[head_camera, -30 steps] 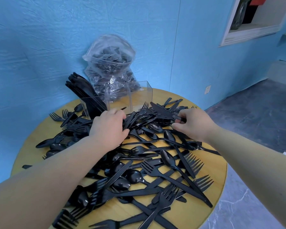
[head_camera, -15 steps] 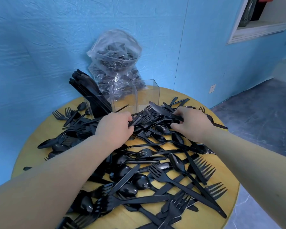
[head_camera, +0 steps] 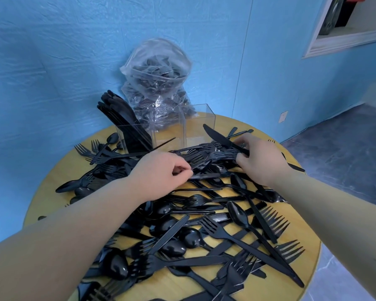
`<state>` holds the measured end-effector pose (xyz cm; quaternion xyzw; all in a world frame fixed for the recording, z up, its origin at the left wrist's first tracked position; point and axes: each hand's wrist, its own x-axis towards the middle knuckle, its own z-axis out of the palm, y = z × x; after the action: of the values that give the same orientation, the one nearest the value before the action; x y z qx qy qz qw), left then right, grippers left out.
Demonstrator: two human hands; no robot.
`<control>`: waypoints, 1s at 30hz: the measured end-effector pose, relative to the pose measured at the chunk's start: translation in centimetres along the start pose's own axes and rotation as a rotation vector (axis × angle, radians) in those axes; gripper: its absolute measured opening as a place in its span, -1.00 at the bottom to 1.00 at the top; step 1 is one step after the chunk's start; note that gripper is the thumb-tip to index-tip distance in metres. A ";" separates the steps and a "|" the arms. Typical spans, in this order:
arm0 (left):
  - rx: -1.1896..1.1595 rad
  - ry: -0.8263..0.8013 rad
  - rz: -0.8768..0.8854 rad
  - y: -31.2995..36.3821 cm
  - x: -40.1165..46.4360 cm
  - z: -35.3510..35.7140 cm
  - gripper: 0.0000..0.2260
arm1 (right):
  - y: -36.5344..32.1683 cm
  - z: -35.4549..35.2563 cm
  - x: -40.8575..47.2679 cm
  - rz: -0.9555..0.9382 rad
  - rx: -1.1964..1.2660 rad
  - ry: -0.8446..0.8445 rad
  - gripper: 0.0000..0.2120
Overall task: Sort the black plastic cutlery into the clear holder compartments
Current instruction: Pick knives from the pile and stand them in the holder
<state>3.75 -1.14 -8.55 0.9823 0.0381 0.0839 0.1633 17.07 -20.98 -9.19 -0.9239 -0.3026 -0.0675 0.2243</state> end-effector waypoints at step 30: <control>0.325 0.037 -0.215 -1.3 0.8 0.1 -0.87 | -1.2 1.0 -0.2 -0.126 0.004 -0.120 -0.66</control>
<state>4.51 0.12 -8.98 0.9843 0.1590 0.0765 0.0099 16.19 -19.73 -9.70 -0.9050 -0.3733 -0.0253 0.2026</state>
